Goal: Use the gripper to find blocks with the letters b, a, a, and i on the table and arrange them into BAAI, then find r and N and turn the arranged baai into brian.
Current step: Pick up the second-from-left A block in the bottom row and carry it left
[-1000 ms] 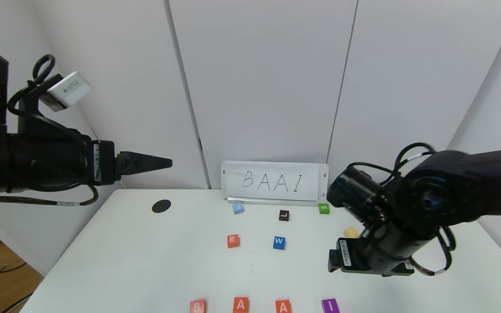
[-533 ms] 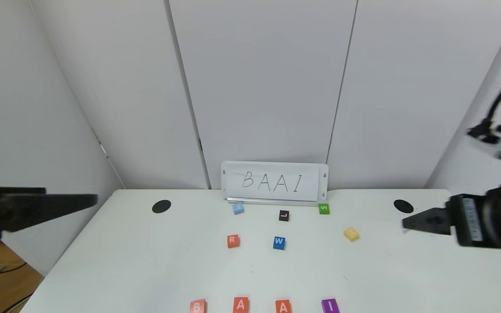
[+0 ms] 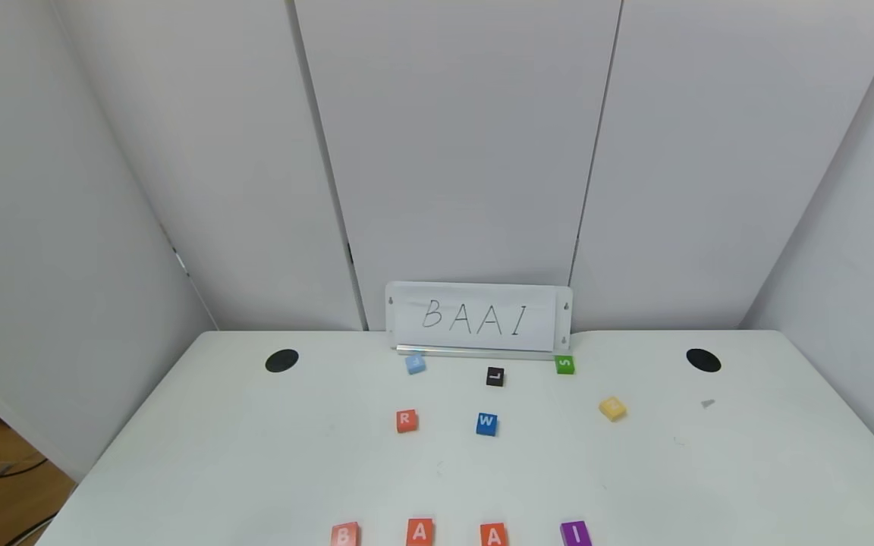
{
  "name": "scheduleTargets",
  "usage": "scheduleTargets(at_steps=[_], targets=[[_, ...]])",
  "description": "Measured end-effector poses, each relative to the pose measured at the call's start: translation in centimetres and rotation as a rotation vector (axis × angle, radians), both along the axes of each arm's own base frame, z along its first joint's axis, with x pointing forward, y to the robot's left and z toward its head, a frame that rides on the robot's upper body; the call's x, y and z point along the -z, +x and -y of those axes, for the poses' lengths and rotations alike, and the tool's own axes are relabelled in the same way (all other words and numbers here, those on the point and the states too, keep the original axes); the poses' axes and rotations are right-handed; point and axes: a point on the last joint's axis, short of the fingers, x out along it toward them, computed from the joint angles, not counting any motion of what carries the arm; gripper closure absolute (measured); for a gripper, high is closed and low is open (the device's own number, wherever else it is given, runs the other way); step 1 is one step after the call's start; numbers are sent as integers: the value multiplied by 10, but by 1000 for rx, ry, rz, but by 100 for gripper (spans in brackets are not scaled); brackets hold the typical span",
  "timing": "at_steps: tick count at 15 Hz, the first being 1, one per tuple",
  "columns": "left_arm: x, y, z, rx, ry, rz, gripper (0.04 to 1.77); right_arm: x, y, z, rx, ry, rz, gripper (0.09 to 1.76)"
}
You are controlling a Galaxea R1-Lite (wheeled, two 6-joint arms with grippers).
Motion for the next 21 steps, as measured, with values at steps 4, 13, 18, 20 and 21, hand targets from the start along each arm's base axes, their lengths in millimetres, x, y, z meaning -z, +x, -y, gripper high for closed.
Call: scheduleTargets(at_steps=[4, 13, 18, 20, 21], targets=[[28, -52, -1, -13, 3, 38, 9, 22, -77, -1, -5, -55, 203, 14], [83, -105, 2, -30, 64, 80, 9, 100, -158, -1, -33, -148, 366, 14], [112, -100, -1, -83, 100, 164, 9, 115, -147, -1, -19, -166, 431, 14], [115, -81, -2, -122, 101, 266, 9, 117, -124, 0, -8, -175, 528, 14], [118, -67, -2, -144, 102, 325, 9, 122, -110, 0, -5, -187, 577, 14]])
